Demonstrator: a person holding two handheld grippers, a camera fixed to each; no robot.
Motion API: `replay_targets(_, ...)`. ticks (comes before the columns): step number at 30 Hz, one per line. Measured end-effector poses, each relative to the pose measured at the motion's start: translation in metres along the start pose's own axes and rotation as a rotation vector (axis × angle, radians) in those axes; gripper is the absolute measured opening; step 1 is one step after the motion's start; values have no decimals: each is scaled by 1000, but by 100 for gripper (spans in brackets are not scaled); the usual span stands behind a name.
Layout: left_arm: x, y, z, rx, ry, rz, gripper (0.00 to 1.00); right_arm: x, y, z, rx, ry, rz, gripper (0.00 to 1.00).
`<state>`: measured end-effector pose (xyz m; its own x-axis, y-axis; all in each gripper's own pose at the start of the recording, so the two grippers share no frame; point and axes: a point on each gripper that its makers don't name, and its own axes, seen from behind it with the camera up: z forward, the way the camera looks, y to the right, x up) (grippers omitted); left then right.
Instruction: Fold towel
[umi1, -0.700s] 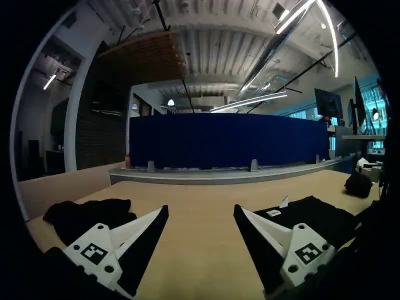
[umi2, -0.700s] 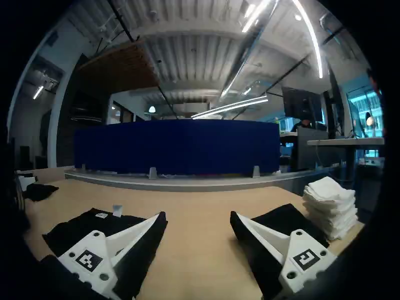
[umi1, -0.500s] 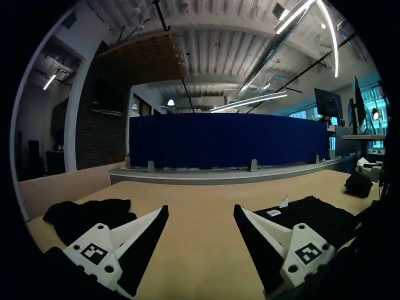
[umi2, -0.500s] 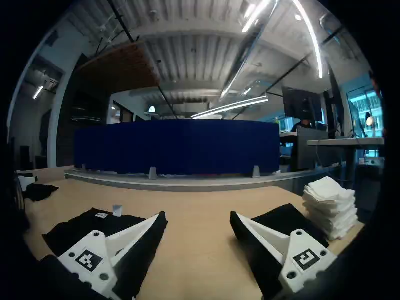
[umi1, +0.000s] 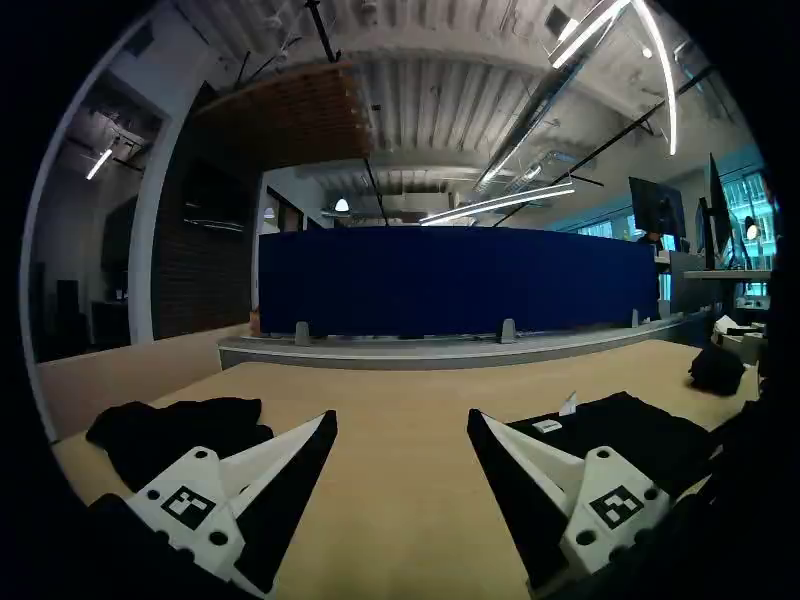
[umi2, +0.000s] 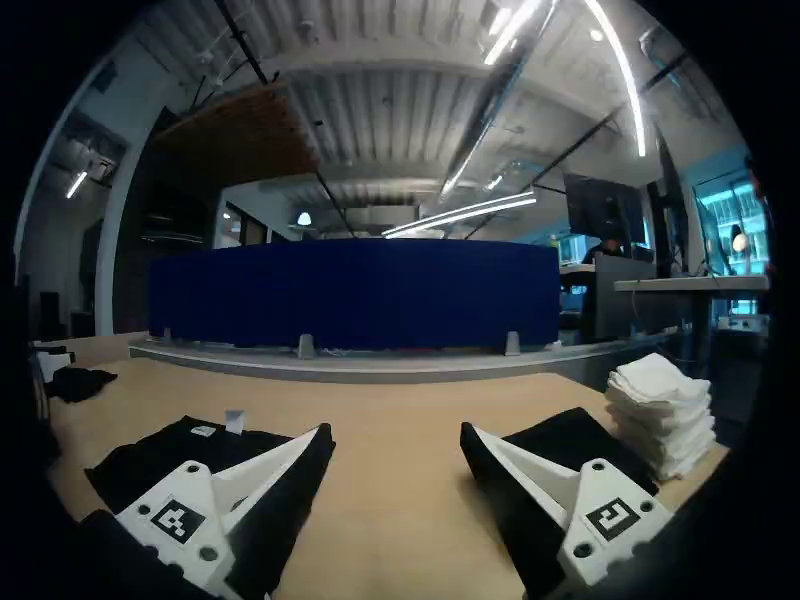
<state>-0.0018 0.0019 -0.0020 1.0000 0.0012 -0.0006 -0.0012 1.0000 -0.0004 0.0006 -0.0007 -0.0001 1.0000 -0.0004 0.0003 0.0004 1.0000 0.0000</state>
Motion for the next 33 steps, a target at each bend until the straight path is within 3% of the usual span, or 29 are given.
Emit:
replay_targets(24,-1,-5,1,15,-13,2,97,0,-1,1,-4,-10,-11,99)
replay_targets(29,9,-6,4,19,-31,4,97,24,-5,0,-4,-12,-37,99)
replay_targets(33,42,-8,4,23,-22,-7,97,58,-8,-2,-2,-8,-40,99)
